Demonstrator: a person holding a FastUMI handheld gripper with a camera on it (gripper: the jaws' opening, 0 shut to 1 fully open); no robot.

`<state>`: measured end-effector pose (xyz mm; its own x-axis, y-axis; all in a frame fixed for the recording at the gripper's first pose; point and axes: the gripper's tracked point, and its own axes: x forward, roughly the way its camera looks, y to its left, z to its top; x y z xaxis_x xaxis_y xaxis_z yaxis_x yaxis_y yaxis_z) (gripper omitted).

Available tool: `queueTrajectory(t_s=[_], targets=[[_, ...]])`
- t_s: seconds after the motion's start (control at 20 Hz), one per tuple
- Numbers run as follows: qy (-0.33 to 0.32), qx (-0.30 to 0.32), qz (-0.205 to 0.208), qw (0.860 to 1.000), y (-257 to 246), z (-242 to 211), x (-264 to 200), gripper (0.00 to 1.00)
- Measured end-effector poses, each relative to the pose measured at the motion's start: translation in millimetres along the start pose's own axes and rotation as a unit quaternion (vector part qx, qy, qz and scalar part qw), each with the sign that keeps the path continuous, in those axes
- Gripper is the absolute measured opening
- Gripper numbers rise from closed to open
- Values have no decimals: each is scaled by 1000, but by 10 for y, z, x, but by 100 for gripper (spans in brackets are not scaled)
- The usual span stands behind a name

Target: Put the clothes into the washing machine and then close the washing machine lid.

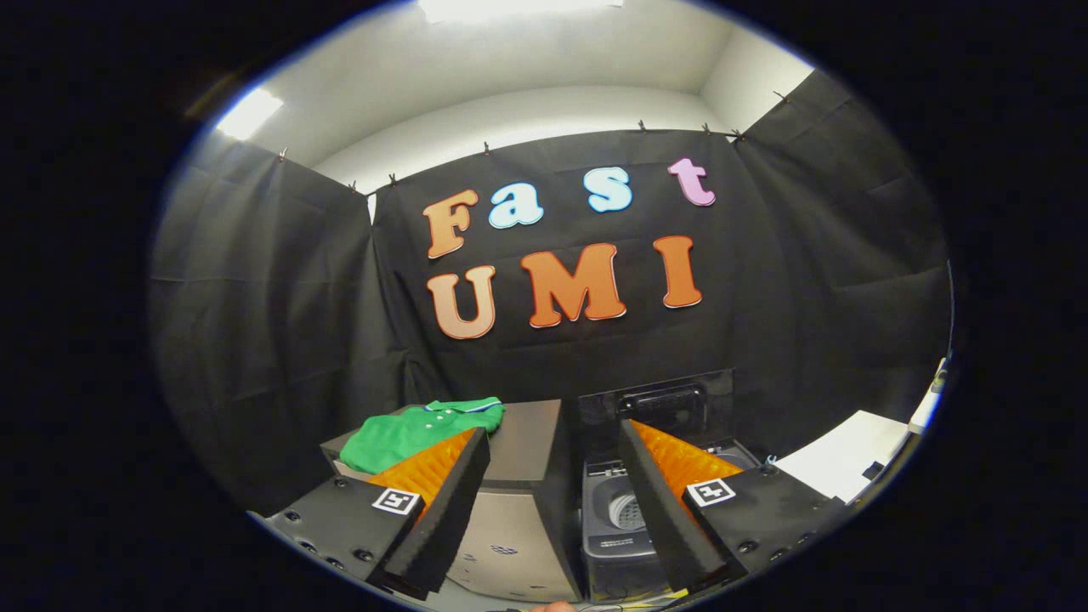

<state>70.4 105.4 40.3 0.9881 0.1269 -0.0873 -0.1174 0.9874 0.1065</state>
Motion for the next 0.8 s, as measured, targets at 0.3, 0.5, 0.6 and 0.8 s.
queueTrajectory(t_s=[0.3, 0.5, 0.6, 0.8], targets=[[33, -11, 37, 999, 978, 102, 785, 98], [54, -33, 64, 996, 1597, 42, 1261, 98], [72, -57, 63, 994, 1794, -145, 1502, 98], [123, -88, 61, 987, 2165, -616, 1934, 98]])
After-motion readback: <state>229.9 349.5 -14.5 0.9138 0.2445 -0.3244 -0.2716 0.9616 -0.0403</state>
